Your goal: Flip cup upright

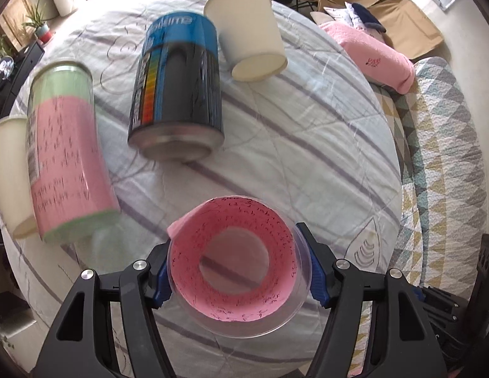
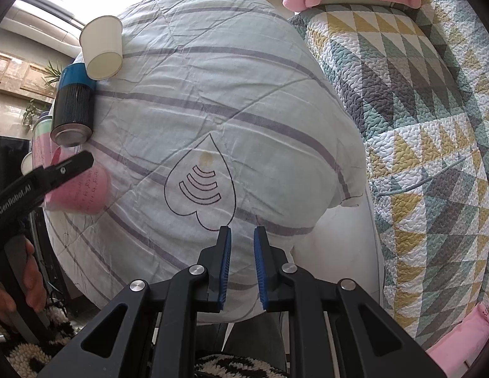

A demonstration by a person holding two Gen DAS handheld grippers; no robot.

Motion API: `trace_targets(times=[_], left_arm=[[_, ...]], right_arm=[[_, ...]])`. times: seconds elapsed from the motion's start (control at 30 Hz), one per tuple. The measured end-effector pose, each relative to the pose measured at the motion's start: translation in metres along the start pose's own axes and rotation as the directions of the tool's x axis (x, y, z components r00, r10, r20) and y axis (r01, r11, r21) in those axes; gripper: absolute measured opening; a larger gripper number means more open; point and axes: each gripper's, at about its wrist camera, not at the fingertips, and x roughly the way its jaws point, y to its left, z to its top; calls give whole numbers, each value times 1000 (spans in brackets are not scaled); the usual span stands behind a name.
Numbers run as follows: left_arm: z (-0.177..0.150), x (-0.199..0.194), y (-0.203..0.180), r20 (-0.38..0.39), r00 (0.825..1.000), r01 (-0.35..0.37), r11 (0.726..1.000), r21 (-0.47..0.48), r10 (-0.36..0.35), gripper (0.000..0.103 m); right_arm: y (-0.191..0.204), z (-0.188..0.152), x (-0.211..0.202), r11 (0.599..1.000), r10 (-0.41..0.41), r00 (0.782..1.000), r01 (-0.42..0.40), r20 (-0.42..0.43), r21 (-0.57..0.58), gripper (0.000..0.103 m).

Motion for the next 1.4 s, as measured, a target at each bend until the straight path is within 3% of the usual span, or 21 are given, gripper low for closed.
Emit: trace_targets(times=[0.1,0.17,0.23,0.37,0.7,0.83,0.9,1.4], left_arm=[[-8,3,-3,-19,1000,1,1000,2,-1,72],[-9,3,-5,-22,1000,-13,1000,17,13,94],[-10,1,-7,-5,1000,-17,1000,20,17,99],[-12,-4,-3,5,1000,-26,999,34,26,100],[-16,-27,-6,31,999,-11,998,68,9,100],[-18,-45,-10,49,999,-10,995,100,5,100],[-20,-56,-10,57,998,-9,993,118,2,100],[-47,-154,20,212,976,-17,962,272,-43,100]], right_arm=[[2,-4,1,1000,0,1000,0,-4,2,15],[4,-7,0,1000,-1,1000,1,-1,0,15],[6,-10,-1,1000,-2,1000,2,2,-1,15],[10,-16,-5,1000,-6,1000,6,14,-4,28],[19,-26,-26,1000,-4,998,5,63,-5,29],[27,-35,-41,1000,-13,995,13,95,0,48],[32,-40,-51,1000,-13,993,12,118,3,48],[90,-92,-119,995,-63,953,36,297,94,68]])
